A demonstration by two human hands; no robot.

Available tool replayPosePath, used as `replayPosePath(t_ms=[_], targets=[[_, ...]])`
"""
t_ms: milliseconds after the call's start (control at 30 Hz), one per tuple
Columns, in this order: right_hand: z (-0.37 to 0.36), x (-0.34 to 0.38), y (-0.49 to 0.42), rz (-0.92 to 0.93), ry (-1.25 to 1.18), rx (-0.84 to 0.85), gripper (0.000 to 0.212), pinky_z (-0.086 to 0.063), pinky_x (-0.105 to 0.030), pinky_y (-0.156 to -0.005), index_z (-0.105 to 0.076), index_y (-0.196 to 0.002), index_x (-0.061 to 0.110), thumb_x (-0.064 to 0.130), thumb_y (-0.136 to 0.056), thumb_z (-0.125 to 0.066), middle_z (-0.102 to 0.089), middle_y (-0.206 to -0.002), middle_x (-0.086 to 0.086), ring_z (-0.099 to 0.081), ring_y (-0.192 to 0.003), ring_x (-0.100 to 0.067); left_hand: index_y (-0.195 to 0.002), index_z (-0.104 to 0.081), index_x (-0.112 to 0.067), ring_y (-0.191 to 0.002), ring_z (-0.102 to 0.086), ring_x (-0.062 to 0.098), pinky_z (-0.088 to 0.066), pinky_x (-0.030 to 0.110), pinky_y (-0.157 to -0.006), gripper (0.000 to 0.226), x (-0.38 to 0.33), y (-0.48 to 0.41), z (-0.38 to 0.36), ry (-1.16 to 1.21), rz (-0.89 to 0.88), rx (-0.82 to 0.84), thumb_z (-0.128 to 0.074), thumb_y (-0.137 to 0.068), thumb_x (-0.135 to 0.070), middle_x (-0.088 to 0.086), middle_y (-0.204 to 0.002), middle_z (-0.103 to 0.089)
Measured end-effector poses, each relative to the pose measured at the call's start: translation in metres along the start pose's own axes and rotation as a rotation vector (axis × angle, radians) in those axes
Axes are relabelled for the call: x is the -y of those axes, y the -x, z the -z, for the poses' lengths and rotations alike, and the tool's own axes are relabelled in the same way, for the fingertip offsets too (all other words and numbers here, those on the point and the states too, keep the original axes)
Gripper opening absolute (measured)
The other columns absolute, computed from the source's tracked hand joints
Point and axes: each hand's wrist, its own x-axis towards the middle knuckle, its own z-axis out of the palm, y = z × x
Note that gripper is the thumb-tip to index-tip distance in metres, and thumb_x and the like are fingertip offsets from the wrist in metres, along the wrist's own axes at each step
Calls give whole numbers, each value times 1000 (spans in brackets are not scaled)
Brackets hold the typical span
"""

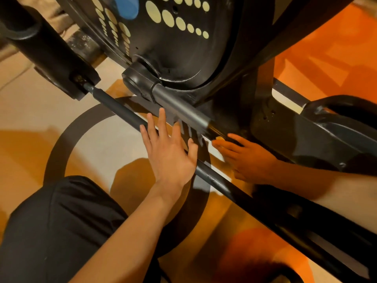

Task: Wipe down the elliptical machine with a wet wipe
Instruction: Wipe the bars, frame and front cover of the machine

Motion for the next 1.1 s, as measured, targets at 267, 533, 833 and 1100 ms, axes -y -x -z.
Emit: replayPosePath(t_ms=[267,533,833,1100], targets=[[-14,5,67,42,5,-20,71,-4,-51,-127,-51,-144,-1,47,-94,-38,-44,-155,-24,-28,-150,-40,-149,-50,-12,-161,3,33,3,49,-130,70,-6,7,-1,9,119,-7,-30,-96,-53,19,-172,-12],[-23,5,128,68,-103,-22,73,-22,-47,-119,-49,-149,3,36,-84,-51,-34,-163,-16,-28,-152,-33,-162,-24,-2,-159,10,38,8,48,-129,92,-19,10,0,-3,251,36,-21,-91,-62,26,-171,3],[9,-1,8,-143,-92,-112,69,-22,-53,-124,-36,-155,0,40,-100,-23,-21,-167,-21,-17,-155,-42,-154,-42,-7,-159,6,41,6,52,-129,85,-16,10,11,-49,172,93,-16,-95,-61,29,-170,-7],[-12,15,107,-147,-268,-39,76,-50,-49,-108,-31,-158,3,42,-94,-44,-20,-170,-11,-29,-152,-36,-158,-34,-7,-157,9,47,2,54,-129,89,-17,9,13,-68,193,150,-21,-91,-65,38,-166,2]])
